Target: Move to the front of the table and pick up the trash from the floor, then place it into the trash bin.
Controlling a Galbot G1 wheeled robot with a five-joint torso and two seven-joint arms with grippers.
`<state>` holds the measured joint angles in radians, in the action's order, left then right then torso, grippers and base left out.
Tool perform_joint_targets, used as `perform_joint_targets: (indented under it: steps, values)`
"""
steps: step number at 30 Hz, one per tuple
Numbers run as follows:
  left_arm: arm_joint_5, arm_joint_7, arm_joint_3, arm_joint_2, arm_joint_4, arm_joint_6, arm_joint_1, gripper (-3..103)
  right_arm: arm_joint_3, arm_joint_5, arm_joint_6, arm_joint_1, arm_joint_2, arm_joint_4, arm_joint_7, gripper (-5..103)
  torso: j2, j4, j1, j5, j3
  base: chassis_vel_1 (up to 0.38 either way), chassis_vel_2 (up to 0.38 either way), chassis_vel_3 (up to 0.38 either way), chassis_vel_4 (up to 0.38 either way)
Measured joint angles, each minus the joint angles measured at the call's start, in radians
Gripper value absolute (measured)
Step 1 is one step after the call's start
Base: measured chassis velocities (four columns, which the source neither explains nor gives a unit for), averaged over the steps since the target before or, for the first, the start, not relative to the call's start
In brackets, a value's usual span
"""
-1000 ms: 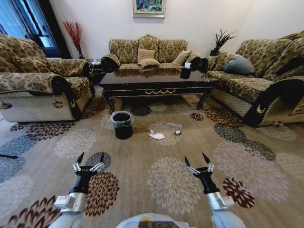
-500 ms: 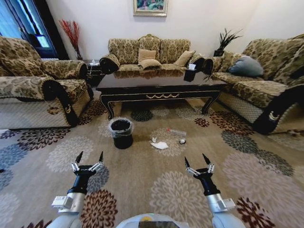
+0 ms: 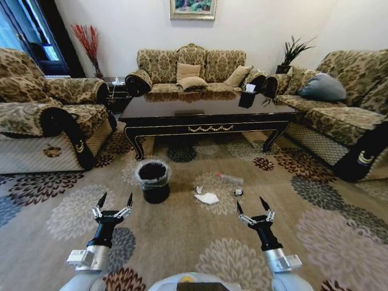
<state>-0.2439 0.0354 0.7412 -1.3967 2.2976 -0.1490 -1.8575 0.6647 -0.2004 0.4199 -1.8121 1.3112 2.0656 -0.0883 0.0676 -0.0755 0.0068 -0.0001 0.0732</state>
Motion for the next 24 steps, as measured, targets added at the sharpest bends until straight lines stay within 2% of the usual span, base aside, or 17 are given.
perform_joint_targets:
  steps: [24]
  values:
    - [0.001,0.003,0.008,-0.008,0.016,-0.018,-0.025,100,-0.008,0.022,0.020,-0.002,0.015,-0.010,0.024,100,0.000,-0.0003,0.000,0.0000,0.000,-0.199,0.197,0.199,-0.205]
